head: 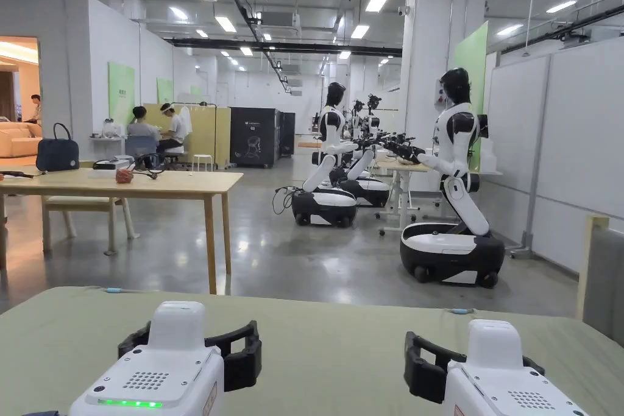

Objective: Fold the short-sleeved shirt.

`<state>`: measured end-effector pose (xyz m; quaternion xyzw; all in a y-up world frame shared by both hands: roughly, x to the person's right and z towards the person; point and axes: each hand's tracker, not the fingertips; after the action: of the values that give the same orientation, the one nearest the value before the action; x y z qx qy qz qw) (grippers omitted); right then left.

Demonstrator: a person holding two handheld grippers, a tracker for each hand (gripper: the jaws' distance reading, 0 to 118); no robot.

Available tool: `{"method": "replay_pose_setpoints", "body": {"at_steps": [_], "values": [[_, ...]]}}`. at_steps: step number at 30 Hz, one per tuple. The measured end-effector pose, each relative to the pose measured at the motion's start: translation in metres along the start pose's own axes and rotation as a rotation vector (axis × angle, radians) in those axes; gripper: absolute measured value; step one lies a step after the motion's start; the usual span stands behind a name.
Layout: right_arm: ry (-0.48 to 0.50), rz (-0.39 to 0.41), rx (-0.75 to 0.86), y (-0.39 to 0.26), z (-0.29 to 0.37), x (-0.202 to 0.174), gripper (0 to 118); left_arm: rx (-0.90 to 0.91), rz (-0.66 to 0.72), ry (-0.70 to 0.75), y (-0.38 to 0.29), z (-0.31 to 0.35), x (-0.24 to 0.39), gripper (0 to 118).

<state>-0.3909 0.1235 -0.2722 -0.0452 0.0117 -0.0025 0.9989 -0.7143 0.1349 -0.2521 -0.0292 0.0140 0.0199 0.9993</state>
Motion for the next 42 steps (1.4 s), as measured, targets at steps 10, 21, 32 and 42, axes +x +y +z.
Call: {"method": "replay_pose_setpoints", "body": {"at_steps": [10,21,32,42], "values": [[-0.025,0.018,-0.005,0.002,0.007,0.000,7,-0.028,0.004,-0.001,-0.006,-0.004,0.002,1],[0.356,0.068,-0.048,-0.008,-0.015,-0.157,7,-0.128,0.153,0.321,-0.021,0.076,-0.155,1],[0.576,0.102,-0.152,-0.054,-0.037,-0.277,7,-0.395,0.114,0.463,-0.063,0.070,-0.277,1],[0.603,0.162,-0.253,-0.087,-0.074,-0.306,7,-0.864,0.172,0.343,-0.170,-0.125,-0.335,61]]}}
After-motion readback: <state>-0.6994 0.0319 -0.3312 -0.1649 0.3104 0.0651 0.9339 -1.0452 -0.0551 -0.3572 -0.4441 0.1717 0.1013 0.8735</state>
